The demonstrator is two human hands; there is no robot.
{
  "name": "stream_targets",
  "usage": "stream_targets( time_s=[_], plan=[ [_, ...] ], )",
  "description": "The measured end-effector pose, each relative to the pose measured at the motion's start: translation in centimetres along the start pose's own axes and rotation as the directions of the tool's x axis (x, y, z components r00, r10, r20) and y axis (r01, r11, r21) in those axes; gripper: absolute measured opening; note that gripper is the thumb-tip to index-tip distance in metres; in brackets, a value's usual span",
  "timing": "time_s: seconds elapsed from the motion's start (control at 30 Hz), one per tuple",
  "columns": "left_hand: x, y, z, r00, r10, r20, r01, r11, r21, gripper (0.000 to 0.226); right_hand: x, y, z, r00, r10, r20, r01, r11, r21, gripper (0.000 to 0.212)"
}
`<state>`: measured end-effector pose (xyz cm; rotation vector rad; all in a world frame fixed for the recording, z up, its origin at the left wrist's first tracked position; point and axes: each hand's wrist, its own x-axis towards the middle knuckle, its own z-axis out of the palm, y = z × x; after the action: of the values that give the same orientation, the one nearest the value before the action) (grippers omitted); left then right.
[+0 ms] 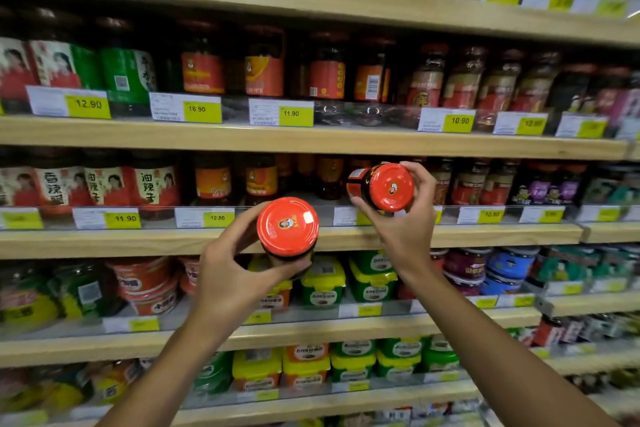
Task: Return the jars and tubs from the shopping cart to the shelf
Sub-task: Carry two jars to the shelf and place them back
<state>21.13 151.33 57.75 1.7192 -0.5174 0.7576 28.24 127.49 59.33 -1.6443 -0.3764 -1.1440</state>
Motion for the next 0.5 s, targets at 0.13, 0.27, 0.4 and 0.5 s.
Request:
stream_targets(
  time_s=[0.13,0.27,0.4,0.5],
  plan=[
    [0.3,-0.2,-0.2,1.0,0.031,-0.001,-0.031,1.0,-0.004,0.079,0.6,0.9,0.7,0.999,0.045,0.017,-0.045,0.998,-0.052,0.082],
    [0.4,-0.4,-0.1,0.999,0.04,-0.012,-0.04,0.999,-0.006,0.08,1.2,1.7,0.9,0.998,0.054,0.045,-0.048,0.991,-0.124,0.082],
    [0.6,-0.3,0.1,0.998,0.052,-0.03,-0.053,0.999,-0.007,0.079,1.8,2.4,1.0,0.992,0.102,0.07,-0.09,0.982,-0.167,0.086],
    [0.7,-0.2,0.1,0.996,0.072,-0.047,-0.073,0.997,-0.008,0.079,2.3,2.9,1.0,0.987,0.143,0.067,-0.125,0.968,-0.219,0.09]
  ],
)
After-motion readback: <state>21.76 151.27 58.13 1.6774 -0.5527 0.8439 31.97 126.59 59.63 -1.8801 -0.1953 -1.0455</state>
